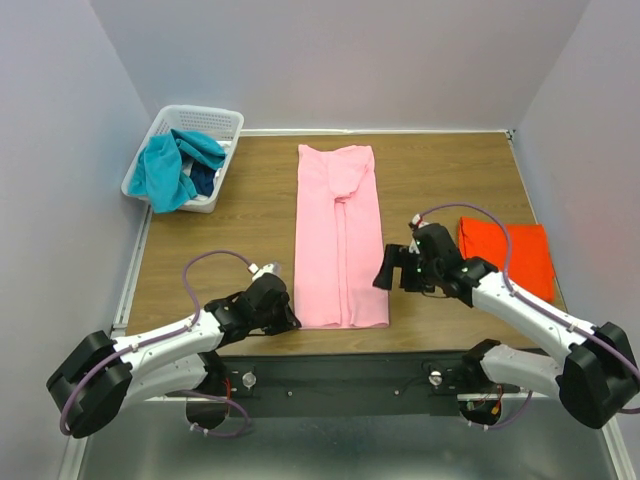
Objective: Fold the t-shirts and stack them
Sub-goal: Fold the tshirt
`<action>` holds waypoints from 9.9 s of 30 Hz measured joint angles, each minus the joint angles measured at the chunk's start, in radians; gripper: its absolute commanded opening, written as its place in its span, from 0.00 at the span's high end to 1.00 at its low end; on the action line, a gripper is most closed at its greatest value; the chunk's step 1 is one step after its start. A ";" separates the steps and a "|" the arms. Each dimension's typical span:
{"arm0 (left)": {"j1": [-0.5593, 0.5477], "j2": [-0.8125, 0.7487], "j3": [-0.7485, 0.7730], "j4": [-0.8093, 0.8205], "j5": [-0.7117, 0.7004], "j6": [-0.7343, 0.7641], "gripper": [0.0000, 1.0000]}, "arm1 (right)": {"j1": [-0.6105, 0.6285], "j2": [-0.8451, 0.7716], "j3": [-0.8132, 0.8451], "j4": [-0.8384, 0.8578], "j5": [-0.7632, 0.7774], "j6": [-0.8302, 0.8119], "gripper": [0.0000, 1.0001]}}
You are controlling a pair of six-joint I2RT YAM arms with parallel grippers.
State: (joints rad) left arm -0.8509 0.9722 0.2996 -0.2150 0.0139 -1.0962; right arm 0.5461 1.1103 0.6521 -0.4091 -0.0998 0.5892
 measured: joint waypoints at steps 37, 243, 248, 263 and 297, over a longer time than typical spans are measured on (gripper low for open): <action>0.000 -0.081 -0.014 0.010 0.001 -0.010 1.00 | 0.166 0.019 -0.220 0.079 -0.124 0.203 0.99; 0.426 0.674 0.441 0.331 0.130 0.372 1.00 | -0.090 0.587 0.256 0.254 0.136 -0.057 0.99; 0.426 0.620 0.410 0.289 0.112 0.375 1.00 | -0.090 0.487 0.183 0.252 0.073 -0.074 0.99; 0.409 0.007 0.230 0.054 0.048 0.350 1.00 | -0.062 0.012 0.069 0.003 -0.252 -0.049 0.99; 0.412 0.127 0.560 -0.048 -0.146 0.307 1.00 | -0.159 0.131 0.332 -0.169 -0.344 -0.043 0.99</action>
State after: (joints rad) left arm -0.4385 1.0992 0.8593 -0.2634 -0.1318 -0.7891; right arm 0.3866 1.2415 0.9840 -0.5781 -0.4435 0.5465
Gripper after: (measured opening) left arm 0.006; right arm 0.012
